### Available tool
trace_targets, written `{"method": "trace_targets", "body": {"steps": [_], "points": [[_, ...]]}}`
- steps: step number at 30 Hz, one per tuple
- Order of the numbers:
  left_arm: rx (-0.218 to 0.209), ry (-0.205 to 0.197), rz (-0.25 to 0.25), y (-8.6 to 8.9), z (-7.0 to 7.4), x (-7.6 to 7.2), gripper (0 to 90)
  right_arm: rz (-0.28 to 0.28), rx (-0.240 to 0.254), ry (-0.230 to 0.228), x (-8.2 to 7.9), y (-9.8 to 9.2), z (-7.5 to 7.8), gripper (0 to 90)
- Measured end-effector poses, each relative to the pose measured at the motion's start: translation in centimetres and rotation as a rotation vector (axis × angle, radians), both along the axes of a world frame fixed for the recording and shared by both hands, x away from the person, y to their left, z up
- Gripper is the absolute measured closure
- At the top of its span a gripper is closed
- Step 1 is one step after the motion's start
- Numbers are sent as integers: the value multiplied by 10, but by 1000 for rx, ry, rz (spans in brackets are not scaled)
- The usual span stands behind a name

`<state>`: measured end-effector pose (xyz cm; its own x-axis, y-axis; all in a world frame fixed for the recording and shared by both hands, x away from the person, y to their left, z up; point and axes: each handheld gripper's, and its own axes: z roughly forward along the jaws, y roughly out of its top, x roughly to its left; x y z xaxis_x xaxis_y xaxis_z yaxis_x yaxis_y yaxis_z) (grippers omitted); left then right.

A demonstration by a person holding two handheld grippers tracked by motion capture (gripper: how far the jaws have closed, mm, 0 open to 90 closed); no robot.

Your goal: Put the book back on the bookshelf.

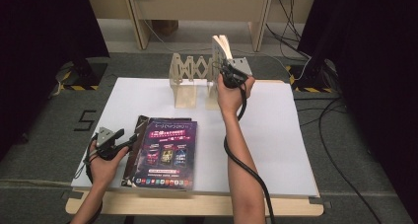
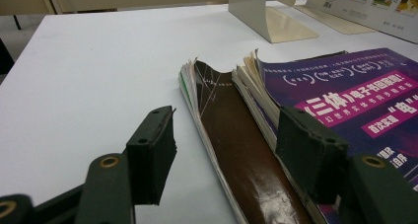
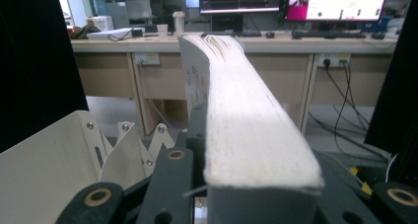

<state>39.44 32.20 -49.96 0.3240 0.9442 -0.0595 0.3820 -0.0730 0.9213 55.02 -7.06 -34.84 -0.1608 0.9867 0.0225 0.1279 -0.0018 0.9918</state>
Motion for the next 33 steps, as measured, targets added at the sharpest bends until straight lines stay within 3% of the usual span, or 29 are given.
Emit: {"method": "trace_targets", "body": {"steps": [5,14,25,33], "points": [[2,-2,1,0,0,-1,391,8,-10,-12,-1,-1,-2,734],[8,0,0,0,0,-1,391,24,-1,25,-5,-7,0,636],[9,1,0,0,0,-1,391,35,-9,36,-14,-10,5,603],[19,0,-5,-1,0,-1,391,37,-4,115,-6,-8,9,632]]}}
